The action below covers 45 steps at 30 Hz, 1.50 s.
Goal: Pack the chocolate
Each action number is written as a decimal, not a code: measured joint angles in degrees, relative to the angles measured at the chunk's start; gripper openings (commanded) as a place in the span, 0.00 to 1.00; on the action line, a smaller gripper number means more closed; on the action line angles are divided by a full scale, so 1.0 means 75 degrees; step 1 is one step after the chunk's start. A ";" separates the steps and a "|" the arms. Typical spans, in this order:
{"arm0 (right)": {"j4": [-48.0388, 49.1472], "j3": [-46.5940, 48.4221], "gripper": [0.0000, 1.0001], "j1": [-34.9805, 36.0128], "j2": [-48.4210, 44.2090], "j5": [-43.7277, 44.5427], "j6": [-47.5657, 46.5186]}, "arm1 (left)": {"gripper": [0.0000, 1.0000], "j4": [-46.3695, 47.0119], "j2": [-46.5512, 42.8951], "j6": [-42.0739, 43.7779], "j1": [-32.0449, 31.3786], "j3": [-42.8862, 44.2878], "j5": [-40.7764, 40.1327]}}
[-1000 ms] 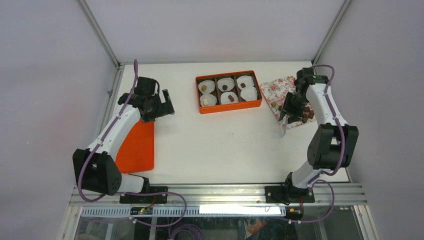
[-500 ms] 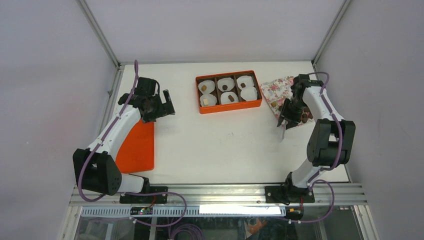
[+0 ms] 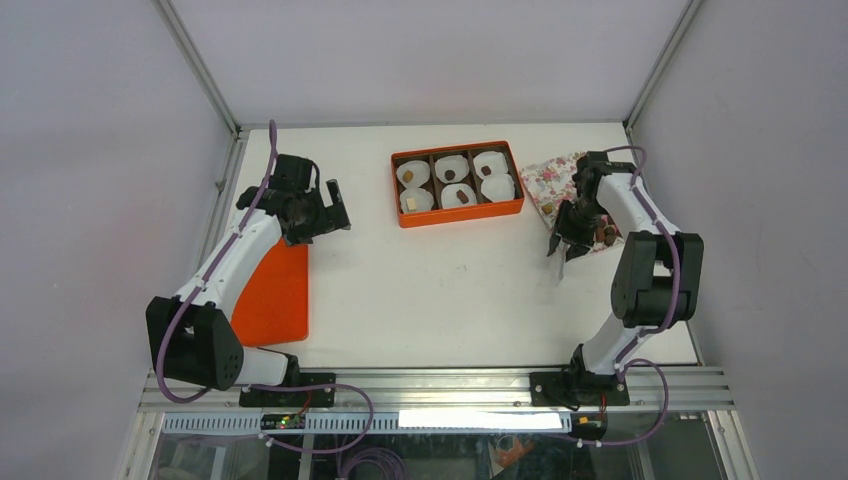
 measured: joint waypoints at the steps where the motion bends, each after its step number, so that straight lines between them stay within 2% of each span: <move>1: 0.0015 0.0000 0.40 0.0015 0.0041 0.0000 -0.0003 | 0.99 0.0000 0.0006 0.0000 0.0000 0.0000 0.0000; 26: 0.0207 0.0653 0.37 0.0023 0.0976 0.0032 -0.0035 | 0.99 0.0006 0.0050 -0.0003 0.0000 0.0000 -0.0003; 28: 0.0207 0.0653 0.33 0.0023 0.0991 0.0032 -0.0047 | 0.99 0.0006 0.0052 -0.0003 0.0000 0.0000 0.0000; 37: 0.0192 0.0697 0.01 0.0023 0.0991 0.0047 -0.0055 | 0.99 0.0006 0.0055 -0.0003 0.0000 0.0000 0.0000; 45: 0.0035 0.0924 0.00 0.0023 0.0901 0.0201 -0.0058 | 0.99 0.0006 0.0055 -0.0003 0.0000 0.0000 0.0000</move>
